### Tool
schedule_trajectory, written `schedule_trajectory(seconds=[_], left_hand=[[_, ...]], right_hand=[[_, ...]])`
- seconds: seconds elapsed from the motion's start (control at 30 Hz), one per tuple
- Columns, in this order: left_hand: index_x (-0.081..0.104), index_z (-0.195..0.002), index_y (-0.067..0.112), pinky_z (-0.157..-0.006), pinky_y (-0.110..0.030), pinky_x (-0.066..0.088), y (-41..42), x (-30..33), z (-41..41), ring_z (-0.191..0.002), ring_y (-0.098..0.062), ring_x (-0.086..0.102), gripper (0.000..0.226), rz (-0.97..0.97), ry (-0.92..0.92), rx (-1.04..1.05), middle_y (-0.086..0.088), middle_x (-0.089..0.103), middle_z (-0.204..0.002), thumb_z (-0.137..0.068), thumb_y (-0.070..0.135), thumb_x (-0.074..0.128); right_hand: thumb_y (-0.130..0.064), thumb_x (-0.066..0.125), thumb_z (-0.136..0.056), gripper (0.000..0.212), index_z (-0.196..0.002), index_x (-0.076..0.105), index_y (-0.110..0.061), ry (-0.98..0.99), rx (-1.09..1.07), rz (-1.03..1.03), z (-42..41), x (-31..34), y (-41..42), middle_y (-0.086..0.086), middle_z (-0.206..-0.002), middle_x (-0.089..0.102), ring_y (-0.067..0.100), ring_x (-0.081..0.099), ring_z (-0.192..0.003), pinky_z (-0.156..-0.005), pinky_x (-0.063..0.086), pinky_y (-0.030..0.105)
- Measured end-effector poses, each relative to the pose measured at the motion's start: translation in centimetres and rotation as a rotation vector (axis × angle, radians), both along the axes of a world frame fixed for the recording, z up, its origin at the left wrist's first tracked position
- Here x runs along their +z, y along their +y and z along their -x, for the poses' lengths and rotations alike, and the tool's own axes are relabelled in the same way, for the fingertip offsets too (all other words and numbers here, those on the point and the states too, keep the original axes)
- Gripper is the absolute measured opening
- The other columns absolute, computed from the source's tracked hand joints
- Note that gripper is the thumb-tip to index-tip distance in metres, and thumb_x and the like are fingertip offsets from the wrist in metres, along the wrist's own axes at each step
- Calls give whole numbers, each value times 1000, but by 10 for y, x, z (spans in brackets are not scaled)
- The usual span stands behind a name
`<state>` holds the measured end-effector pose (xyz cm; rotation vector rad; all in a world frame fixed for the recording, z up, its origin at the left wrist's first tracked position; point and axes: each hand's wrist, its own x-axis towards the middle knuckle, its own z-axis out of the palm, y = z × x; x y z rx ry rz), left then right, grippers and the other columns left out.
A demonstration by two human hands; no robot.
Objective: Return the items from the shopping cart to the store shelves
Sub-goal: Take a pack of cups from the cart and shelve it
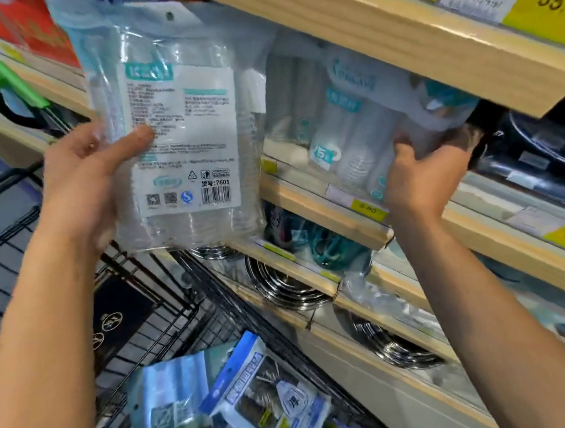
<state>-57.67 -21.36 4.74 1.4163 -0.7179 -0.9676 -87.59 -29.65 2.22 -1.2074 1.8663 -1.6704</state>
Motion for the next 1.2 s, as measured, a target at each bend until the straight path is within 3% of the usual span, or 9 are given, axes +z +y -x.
schedule_trajectory(seconds=[0.13,0.23,0.4,0.5,0.67,0.8,0.93,1.03,1.2], left_hand=[[63,-114,-2,-77,-37,62,17,-6,12,-97,-24,76,35,-7,138,148,-5,78,-105,-82,4,75],[63,-113,9,-82,-38,62,31,-4,40,-97,-22,75,38,56,133,303,-4,77,-107,-79,3,79],[48,-105,31,-82,-37,61,48,11,103,-95,-13,72,53,185,-159,368,2,68,-107,-72,15,87],[45,-101,29,-86,-41,57,52,15,134,-106,-12,63,50,165,-462,183,3,60,-109,-72,35,84],[56,-119,19,-96,-34,54,50,2,139,-122,-4,56,35,176,-395,-140,11,58,-128,-91,37,65],[63,-104,24,-86,-40,55,46,-43,109,-100,-15,66,20,18,-210,151,2,67,-109,-91,38,65],[48,-125,29,-88,-50,57,52,-79,93,-102,-23,65,60,-341,-7,158,-3,59,-113,-78,62,66],[45,-136,23,-82,-44,61,52,-83,88,-93,-19,67,56,-323,49,150,-7,58,-115,-90,43,69],[51,-134,28,-82,-37,62,23,-73,82,-96,-14,70,57,-162,-9,109,-2,54,-126,-84,27,80]], right_hand=[[-12,66,-91,86,-156,9,-6,-42,38,-145,-11,16,40,6,-162,21,17,23,-149,-123,19,33],[-14,74,-86,83,-153,25,-16,0,147,-40,-36,24,96,-4,-154,35,13,36,-143,-119,33,36],[-39,83,-68,87,-141,37,-40,234,962,-245,-73,24,121,-13,-132,53,6,55,-119,-98,50,29],[-36,71,-70,76,-139,38,-39,175,919,-239,-72,26,107,-6,-118,65,12,66,-103,-87,56,32],[-24,82,-74,42,-108,59,-27,90,749,-197,-47,23,84,-7,-93,70,7,69,-80,-69,60,32],[-20,89,-68,57,-115,59,-27,-98,793,-310,-46,7,72,-8,-105,69,6,71,-89,-71,61,28],[-9,86,-71,54,-117,61,-23,-316,830,-503,-51,-21,79,-3,-104,73,10,73,-91,-73,61,30],[-10,85,-73,50,-117,63,-21,-354,815,-507,-45,-32,79,0,-107,75,18,74,-97,-82,61,45],[-2,79,-78,43,-115,60,-14,-334,757,-270,-59,-8,50,-8,-97,74,0,72,-87,-75,59,20]])
